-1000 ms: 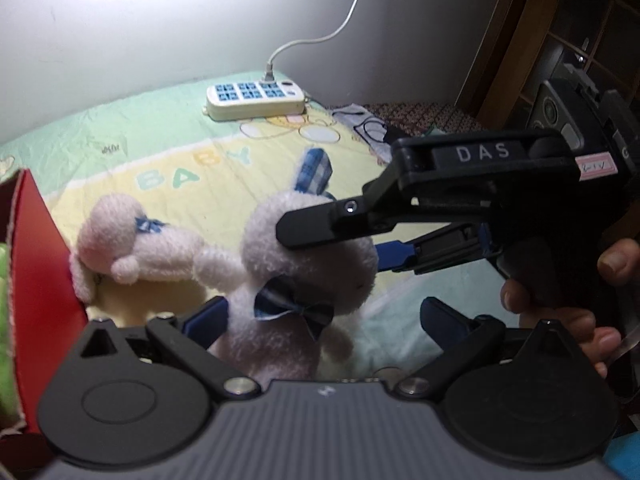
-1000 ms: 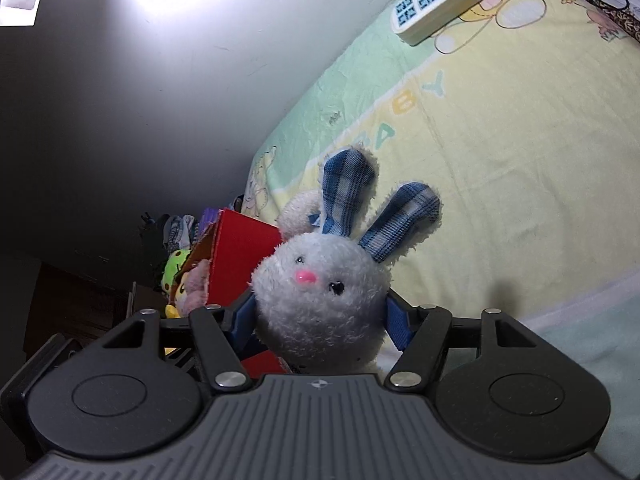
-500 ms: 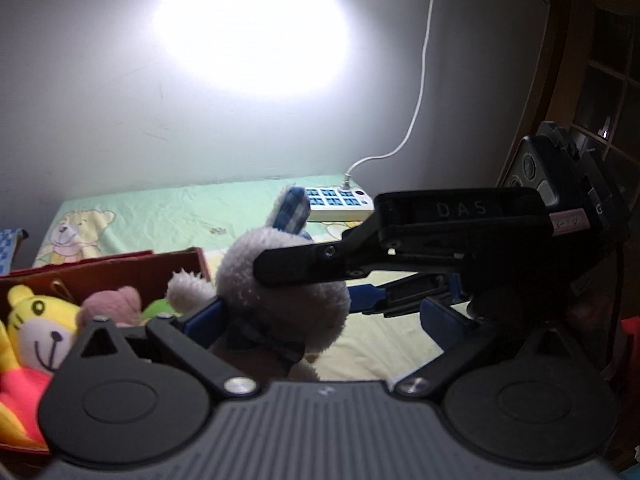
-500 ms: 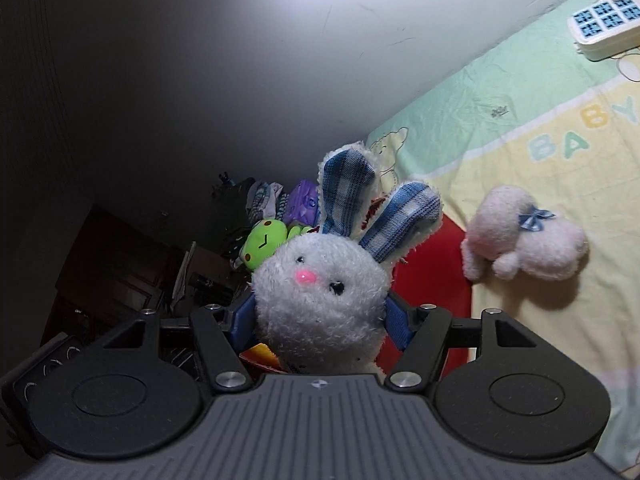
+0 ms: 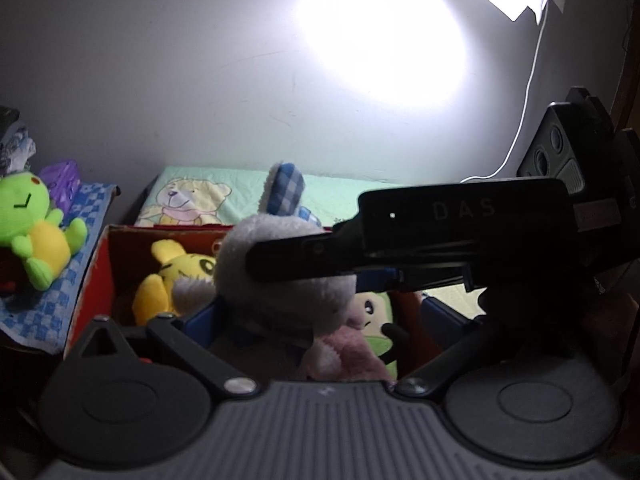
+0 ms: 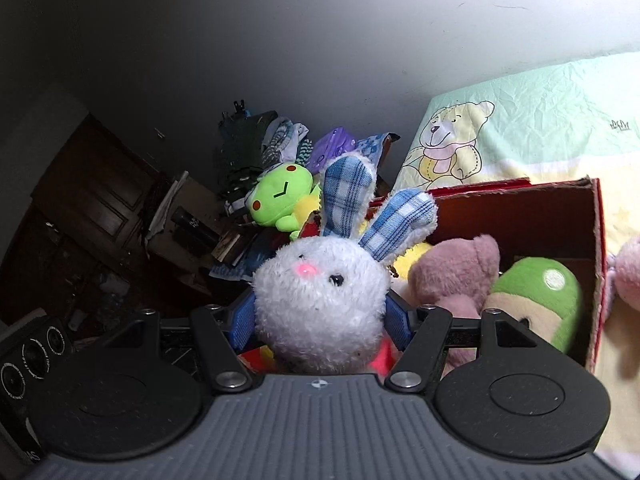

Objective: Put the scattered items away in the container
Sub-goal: 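Lower the plaid-eared bunny into the box beside the teddy bear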

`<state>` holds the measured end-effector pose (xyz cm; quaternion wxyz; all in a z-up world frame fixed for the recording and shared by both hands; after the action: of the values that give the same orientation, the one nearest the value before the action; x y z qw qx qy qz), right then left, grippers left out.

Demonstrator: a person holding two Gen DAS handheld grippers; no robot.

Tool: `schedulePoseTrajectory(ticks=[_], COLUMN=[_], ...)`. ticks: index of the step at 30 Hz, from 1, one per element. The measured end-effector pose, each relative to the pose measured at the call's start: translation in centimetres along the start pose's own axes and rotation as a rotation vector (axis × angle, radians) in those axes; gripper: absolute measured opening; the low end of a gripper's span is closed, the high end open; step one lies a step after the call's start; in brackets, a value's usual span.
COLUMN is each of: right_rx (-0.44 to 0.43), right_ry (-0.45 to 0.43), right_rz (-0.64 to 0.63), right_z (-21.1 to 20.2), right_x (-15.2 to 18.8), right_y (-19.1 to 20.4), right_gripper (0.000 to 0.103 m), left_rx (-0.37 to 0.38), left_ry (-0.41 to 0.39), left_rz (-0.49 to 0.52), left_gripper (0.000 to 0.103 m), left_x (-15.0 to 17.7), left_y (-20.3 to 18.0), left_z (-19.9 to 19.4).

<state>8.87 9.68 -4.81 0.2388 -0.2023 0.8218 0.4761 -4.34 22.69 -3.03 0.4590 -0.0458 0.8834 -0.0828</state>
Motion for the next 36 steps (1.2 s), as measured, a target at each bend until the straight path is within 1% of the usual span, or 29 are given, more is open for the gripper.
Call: schedulePoseTrajectory(ticks=[6,8,12,14,21,25,29,32,36], right_rx=[0.094,0.111,0.101,0.097,0.109,0.104,0.118,0.122,0.136], right_ry=[0.076,0.083,0.067,0.064,0.071,0.065,0.062,0.054,0.029], right_rz=[-0.041,-0.027,0.036,0.046,0.015,0.036,0.028,0.024,0.01], right_z=[2.7,3.2,4.0,4.3,4.1,4.6,5.2,4.8,3.6], right_x=[-0.2,-0.1,-0.2,0.0,0.6,0.5,0.4,0.4,0.2], right_y=[-0.1,-0.5,-1.6,-1.9,-1.7,-1.9,-1.7,-1.5,-1.2], right_gripper=[0.068,0.068,0.071,0.071,0.071,0.071,0.073,0.076,0.076], left_rx=[0.031,0.041,0.044,0.045,0.079,0.066,0.067,0.072,0.083], left_ry=[0.058,0.075,0.089,0.098,0.118,0.119,0.138,0.141,0.14], left_rz=[-0.032,-0.037,-0.032,-0.029,-0.016,0.009,-0.008,-0.007,-0.009], left_gripper=[0.1,0.1,0.1,0.1,0.101,0.101,0.101,0.101,0.102], left_x=[0.9,1.1,1.5,1.6,2.1,2.4,2.2,2.1,1.5], left_y=[2.1,2.6,3.1,3.5,3.6,3.6,4.3,4.2,3.8], left_z=[1.7,2.4,3.1,3.6,3.9,3.7,3.9,3.7,3.4])
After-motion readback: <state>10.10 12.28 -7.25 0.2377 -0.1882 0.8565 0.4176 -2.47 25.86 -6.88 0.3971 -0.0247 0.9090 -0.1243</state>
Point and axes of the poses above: each gripper's, at about its wrist camera, not at the fingertips, and z roughly the way its jaws point, y to its left, x to its underside, the point moved 3 cm from there along z, roughly the way its jaws point, and after that the axes turned 4 degrees about -x, right-handed, at the moved point
